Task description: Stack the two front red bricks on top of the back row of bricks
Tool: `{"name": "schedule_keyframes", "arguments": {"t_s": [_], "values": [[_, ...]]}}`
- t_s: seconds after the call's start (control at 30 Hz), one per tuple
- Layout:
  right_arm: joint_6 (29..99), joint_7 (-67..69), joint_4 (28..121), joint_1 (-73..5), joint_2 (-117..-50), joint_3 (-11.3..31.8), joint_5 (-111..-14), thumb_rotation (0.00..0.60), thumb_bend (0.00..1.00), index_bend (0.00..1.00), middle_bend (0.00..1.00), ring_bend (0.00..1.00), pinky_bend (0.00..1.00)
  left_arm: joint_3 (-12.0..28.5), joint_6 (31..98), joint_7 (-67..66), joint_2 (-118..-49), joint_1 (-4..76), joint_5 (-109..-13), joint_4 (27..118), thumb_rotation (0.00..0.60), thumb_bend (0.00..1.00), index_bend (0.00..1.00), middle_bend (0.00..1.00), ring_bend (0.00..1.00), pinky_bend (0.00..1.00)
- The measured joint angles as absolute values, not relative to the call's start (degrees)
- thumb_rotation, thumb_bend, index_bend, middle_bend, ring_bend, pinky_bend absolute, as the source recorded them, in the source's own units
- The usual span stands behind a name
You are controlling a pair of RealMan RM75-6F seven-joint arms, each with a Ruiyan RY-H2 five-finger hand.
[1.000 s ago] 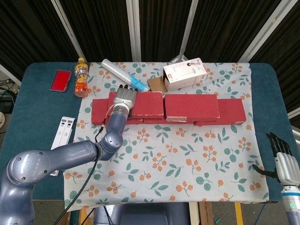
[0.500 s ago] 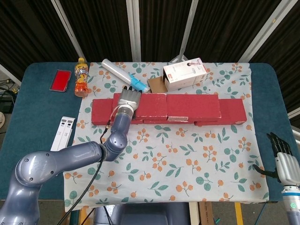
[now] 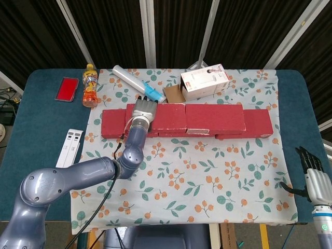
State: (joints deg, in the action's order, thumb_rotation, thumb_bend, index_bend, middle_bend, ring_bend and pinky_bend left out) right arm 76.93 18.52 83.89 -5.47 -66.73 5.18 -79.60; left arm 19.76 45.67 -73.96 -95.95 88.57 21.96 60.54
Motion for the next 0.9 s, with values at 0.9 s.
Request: {"name": "schedule_keyframes", "arguments": {"t_s": [0.9], "values": [[76.4, 18.2, 83.8, -5.6, -66.9, 5.3, -79.4, 0.600, 0.21, 0.00, 0.00, 0.00, 0.00, 22.2, 47.3, -78.8, -96.9, 88.0, 21.9, 60.0, 0.600, 0.06, 0.00, 0.00, 0.00, 0.05]]}}
